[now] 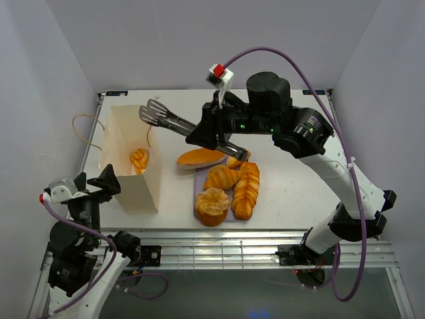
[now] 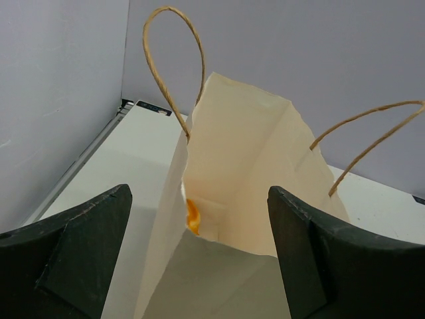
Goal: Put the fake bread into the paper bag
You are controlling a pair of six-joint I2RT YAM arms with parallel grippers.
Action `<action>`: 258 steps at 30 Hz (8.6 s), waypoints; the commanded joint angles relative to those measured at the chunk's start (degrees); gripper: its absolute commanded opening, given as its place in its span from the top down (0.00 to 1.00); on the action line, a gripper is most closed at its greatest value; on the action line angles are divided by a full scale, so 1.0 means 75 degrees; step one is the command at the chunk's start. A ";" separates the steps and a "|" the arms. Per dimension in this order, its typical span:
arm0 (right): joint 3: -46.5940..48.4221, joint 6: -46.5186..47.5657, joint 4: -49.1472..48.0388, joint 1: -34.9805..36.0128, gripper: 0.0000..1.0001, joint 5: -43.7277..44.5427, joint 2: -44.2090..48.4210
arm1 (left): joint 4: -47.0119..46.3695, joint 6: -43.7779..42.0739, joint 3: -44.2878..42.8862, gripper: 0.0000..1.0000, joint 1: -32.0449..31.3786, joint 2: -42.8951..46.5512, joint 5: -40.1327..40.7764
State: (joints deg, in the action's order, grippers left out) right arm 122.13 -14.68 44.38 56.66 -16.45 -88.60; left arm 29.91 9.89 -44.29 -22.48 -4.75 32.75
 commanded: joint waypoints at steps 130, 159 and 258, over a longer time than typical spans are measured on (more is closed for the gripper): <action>-0.9721 -0.0750 -0.0398 -0.0981 0.47 0.0740 0.4583 | 0.0008 0.1201 -0.0551 1.00 -0.0038 -0.3151 0.0273; -0.8621 -0.0586 -0.0153 -0.0946 0.72 0.0763 0.3938 | -0.0238 0.0931 -0.0481 1.00 -0.0038 -0.3081 0.0227; -0.1528 0.0973 -0.2038 -0.0946 0.85 0.0693 0.0715 | -0.0590 0.1248 -0.1032 1.00 -0.0038 -0.3995 -0.2164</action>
State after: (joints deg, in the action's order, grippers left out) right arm 111.48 -7.51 36.12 49.25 -8.08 -83.83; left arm 26.70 19.75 -50.76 -22.52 -34.83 16.93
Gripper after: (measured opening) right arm 0.251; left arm 0.022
